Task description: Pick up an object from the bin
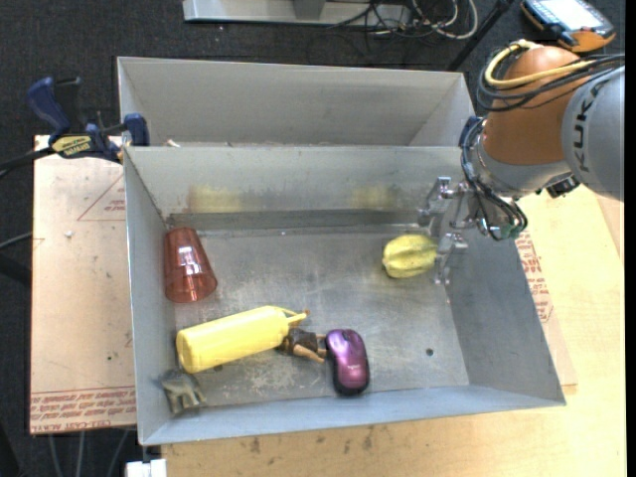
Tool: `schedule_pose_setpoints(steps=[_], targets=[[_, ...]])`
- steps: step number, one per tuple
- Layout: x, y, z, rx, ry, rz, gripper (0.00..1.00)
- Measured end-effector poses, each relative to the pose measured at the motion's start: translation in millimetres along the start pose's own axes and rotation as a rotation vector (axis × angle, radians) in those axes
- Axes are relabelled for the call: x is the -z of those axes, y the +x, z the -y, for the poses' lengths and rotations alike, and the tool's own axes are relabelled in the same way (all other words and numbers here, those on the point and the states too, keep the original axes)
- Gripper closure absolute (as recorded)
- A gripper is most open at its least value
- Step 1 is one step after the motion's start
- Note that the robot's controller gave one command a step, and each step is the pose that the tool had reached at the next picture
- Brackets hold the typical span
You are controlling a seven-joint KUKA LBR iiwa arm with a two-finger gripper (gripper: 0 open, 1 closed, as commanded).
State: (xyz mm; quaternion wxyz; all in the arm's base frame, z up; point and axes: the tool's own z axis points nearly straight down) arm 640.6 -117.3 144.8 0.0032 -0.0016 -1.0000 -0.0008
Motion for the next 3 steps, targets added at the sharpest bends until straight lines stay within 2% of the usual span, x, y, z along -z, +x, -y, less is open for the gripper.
schedule_pose_setpoints(steps=[1,2,3], targets=[[5.1,-1.8,-0.4,0.002,0.001,0.008,0.00],[-53.8,-5.0,-10.4,-0.096,0.001,0.012,0.00],[-72.5,-5.0,-10.2,0.042,0.003,0.013,0.00]])
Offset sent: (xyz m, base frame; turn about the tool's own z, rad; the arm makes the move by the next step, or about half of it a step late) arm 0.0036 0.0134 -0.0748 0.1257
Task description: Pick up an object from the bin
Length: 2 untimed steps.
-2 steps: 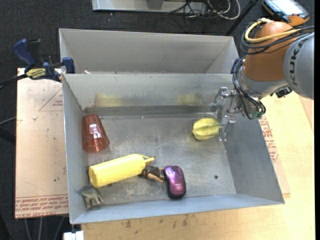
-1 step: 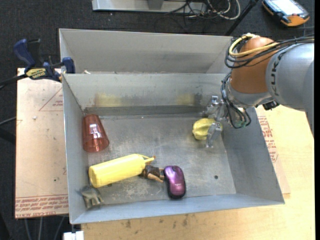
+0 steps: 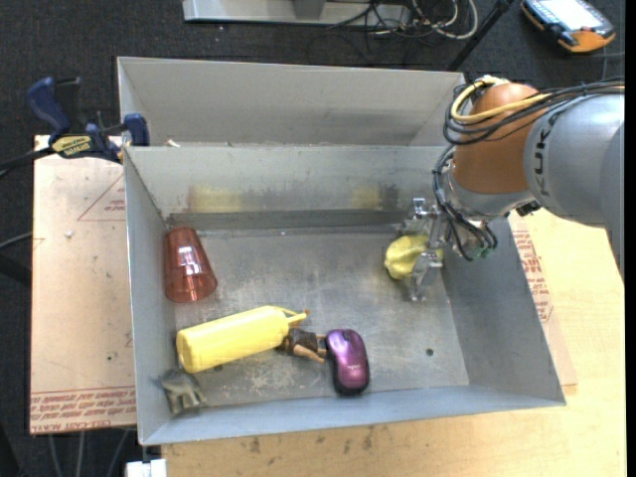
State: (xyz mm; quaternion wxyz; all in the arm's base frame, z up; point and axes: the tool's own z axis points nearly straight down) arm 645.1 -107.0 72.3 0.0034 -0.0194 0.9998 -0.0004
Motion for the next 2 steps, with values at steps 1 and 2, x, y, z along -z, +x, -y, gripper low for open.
schedule_pose_setpoints(steps=[1,2], targets=[[-0.5,1.6,-10.5,-0.152,0.000,-0.002,0.00],[0.5,-0.6,-5.4,-0.035,-0.001,-0.001,0.00]])
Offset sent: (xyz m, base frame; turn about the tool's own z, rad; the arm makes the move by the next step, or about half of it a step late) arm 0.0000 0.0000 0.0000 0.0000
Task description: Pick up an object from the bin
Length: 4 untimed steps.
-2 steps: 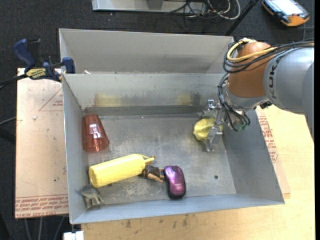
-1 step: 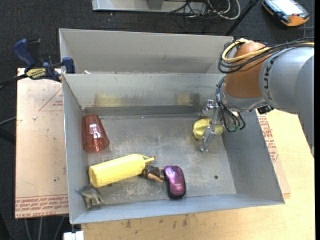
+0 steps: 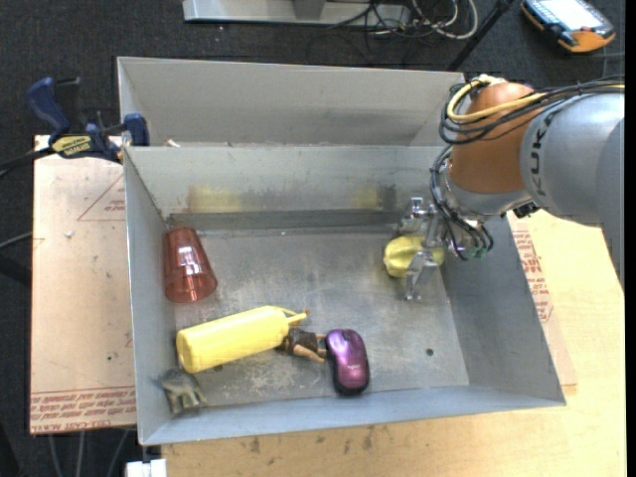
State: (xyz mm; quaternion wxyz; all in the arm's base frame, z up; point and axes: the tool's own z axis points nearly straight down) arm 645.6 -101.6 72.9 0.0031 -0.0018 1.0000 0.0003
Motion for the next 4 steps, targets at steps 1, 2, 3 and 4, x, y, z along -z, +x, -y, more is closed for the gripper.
schedule_pose_setpoints(steps=[1,2,3,4], targets=[[3.4,-0.5,-3.3,-0.117,0.003,0.002,1.00],[3.4,-0.5,-3.3,-0.116,0.003,0.002,1.00],[7.9,0.6,-3.8,-0.116,0.002,0.000,1.00],[23.2,1.2,-4.6,-0.116,0.000,-0.004,1.00]])
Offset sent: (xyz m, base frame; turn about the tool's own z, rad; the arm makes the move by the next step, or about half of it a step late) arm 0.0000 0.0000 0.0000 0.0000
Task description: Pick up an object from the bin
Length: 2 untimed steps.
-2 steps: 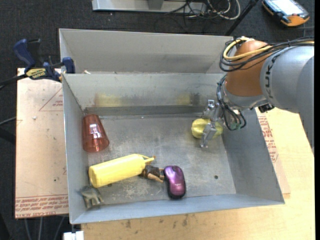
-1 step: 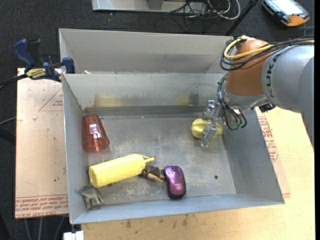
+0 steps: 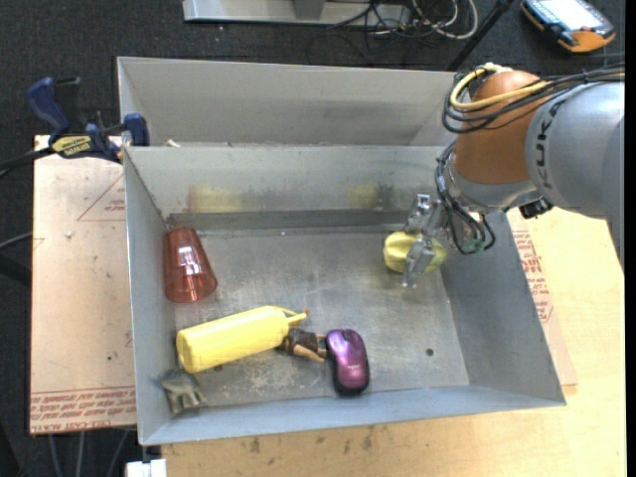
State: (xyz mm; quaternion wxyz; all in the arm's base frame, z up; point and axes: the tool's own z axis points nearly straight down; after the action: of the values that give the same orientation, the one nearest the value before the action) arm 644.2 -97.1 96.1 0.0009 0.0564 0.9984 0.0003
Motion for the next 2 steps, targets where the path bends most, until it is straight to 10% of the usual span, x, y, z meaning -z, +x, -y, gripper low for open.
schedule_pose_setpoints(steps=[2], targets=[[16.9,-1.4,-0.2,0.001,0.000,0.004,1.00]])
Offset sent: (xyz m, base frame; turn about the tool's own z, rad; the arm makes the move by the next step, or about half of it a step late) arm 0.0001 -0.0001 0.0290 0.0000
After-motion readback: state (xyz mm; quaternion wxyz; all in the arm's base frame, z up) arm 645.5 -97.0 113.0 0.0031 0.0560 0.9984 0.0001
